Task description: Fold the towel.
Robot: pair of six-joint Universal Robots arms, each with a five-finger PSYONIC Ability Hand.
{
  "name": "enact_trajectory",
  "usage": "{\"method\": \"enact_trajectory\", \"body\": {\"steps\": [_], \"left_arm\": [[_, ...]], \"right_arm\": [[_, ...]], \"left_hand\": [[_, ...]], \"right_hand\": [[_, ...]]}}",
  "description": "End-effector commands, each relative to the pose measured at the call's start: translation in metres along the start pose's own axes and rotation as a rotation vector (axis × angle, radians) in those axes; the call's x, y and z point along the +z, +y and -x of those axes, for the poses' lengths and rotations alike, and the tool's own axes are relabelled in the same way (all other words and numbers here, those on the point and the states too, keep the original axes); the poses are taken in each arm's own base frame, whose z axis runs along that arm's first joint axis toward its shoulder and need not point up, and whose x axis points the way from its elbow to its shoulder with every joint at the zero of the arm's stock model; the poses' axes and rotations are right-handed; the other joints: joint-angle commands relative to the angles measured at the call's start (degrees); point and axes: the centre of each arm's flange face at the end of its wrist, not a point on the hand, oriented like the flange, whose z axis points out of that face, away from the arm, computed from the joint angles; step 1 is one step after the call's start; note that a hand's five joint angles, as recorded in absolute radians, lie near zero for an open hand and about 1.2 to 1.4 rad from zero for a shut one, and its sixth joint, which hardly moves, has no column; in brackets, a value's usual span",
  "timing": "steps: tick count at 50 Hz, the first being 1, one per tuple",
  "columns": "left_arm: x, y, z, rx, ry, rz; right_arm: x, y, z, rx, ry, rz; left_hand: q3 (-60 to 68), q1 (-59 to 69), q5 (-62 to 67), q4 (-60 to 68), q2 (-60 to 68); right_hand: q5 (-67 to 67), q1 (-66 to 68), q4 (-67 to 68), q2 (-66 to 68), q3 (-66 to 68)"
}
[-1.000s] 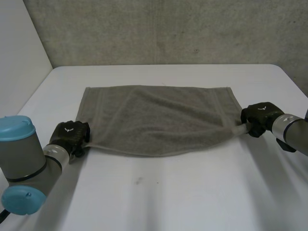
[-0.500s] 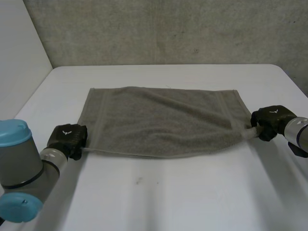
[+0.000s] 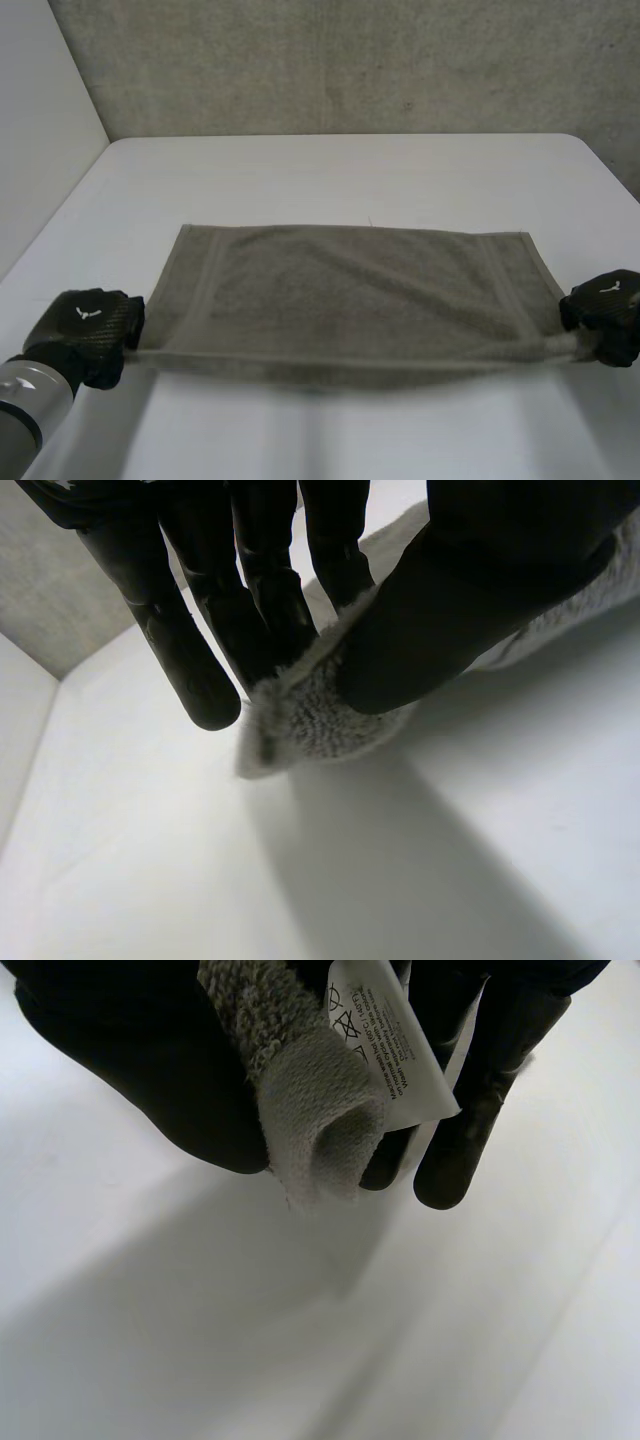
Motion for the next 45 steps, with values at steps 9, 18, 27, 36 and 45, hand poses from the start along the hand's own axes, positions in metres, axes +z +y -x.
{"method": "enact_trajectory", "body": {"steps": [9,18,27,36,45], "left_arm": [[0.083,-0.026,0.012,0.026,0.033,-0.13],[0.165,-0.043,0.002,0.048,0.06,-0.195],[0.225,-0.056,-0.002,0.062,0.04,-0.271],[0.249,-0.055,-0.01,0.069,0.039,-0.301],[0.263,-0.051,-0.013,0.07,0.016,-0.299]], "right_arm": [[0.064,-0.014,-0.027,0.141,0.027,-0.072],[0.112,-0.03,-0.028,0.205,0.026,-0.113],[0.152,-0.044,-0.047,0.258,0.155,-0.204],[0.17,-0.05,-0.06,0.285,0.231,-0.259],[0.172,-0.05,-0.064,0.284,0.263,-0.265]], "left_hand": [[10.4,12.5,11.1,10.3,10.2],[10.4,12.5,11.1,10.3,10.2],[10.4,12.5,11.1,10.3,10.2],[10.4,12.5,11.1,10.3,10.2],[10.4,12.5,11.1,10.3,10.2]], "right_hand": [[13.9,1.8,11.6,12.5,12.5],[13.9,1.8,11.6,12.5,12.5],[13.9,1.8,11.6,12.5,12.5],[13.9,1.8,11.6,12.5,12.5],[13.9,1.8,11.6,12.5,12.5]]}}
